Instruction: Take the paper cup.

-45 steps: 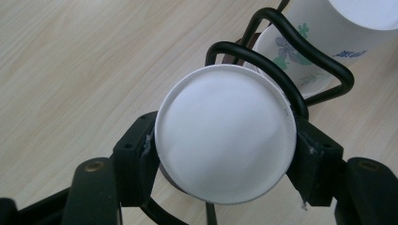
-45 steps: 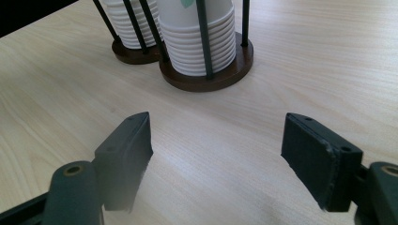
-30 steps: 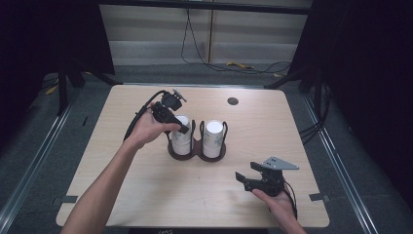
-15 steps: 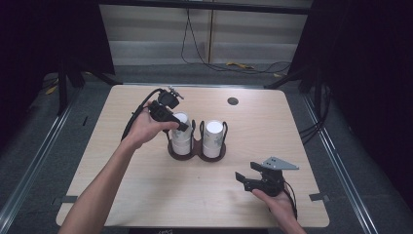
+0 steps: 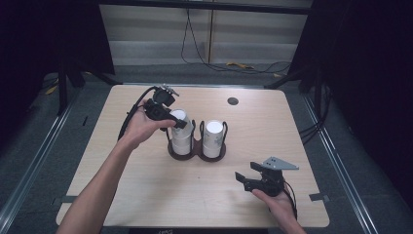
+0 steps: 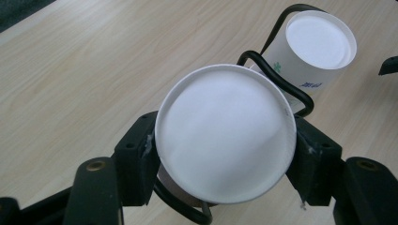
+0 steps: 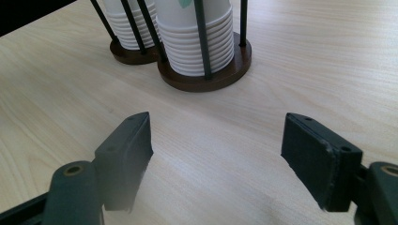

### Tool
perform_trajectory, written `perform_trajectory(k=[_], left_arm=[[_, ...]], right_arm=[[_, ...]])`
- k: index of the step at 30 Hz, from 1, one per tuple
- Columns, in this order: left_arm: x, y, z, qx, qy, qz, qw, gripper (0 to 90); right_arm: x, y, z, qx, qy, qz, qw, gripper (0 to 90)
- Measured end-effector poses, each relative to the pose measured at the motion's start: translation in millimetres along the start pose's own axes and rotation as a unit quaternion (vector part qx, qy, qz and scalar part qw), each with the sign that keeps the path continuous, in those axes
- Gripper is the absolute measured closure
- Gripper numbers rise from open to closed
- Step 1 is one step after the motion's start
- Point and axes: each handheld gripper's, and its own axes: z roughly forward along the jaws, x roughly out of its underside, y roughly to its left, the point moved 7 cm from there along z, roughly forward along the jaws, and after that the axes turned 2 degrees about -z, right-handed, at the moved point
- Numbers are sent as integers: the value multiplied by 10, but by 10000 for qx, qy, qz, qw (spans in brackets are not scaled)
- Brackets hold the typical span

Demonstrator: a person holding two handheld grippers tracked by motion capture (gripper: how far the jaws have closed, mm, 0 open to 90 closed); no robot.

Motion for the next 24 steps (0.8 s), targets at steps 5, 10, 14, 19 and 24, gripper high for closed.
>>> perform_trajectory(k=[5,10,14,19,24], left_arm=[[1,-2,-47,-2,-147,1,9999,350],[0,8,-111,-16,-310,-58,9995,351],[12,16,-145,24,-471,-82,9989,351],[22,22,-201,29,-846,-162,9963,353],[23,38,-303,78,-1229,-169,9922,352]], right_arm=[[1,4,2,0,8,11,10000,251],[1,5,3,7,11,4,10000,252],[0,4,3,-5,4,5,10000,252],[0,3,3,2,5,20,10000,252],[-1,4,4,-1,3,11,10000,252]])
